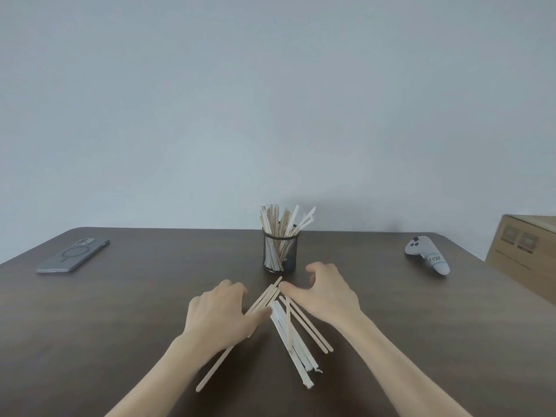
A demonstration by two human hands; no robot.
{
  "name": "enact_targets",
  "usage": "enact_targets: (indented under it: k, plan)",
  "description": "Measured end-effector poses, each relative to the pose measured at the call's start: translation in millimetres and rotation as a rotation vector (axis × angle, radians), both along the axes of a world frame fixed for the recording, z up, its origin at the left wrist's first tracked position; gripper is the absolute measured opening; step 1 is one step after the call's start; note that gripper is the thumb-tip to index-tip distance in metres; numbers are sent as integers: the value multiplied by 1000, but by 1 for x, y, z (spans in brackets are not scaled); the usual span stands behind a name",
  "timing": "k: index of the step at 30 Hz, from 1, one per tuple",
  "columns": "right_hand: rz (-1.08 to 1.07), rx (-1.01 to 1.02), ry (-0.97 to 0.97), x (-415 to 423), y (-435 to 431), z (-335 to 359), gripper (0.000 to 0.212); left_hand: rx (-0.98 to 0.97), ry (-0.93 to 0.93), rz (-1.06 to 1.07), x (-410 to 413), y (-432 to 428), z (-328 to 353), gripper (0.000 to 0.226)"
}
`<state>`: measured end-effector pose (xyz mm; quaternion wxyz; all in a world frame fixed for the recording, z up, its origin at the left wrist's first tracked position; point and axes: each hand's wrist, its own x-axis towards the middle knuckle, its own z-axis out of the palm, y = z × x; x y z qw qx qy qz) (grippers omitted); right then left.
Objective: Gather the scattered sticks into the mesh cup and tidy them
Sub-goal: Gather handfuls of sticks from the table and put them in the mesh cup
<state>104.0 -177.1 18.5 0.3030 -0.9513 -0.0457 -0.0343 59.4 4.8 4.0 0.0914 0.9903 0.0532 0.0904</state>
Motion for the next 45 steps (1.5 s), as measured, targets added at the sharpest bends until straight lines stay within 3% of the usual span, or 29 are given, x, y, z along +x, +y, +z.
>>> enact_targets:
  k: [2, 4, 10, 15, 21, 28, 38, 45]
  plan:
    - [59, -228, 73, -18, 3, -6, 69, 96, 61, 10, -8, -3, -3, 67]
    - [89, -365, 72, -29, 7, -10, 64, 96, 66, 13, -10, -5, -1, 54]
    - [94, -506, -13, -32, 18, 5, 20, -9, 161, 81, 1, -11, 13, 24]
    - [112, -629, -17, -27, 33, 3, 34, -49, 357, 50, 16, -18, 25, 21]
    - [89, -551, 39, -24, 36, -11, 37, 269, 206, 28, 13, -42, -4, 39]
    - [98, -554, 21, -19, 34, -9, 33, 397, 143, -25, 16, -42, -17, 33]
    - [83, -588, -16, -11, 34, 5, 36, 354, 72, -13, 18, -40, -19, 28]
    - [8, -568, -121, -19, 37, -27, 35, 158, 107, 51, 21, -37, -18, 23]
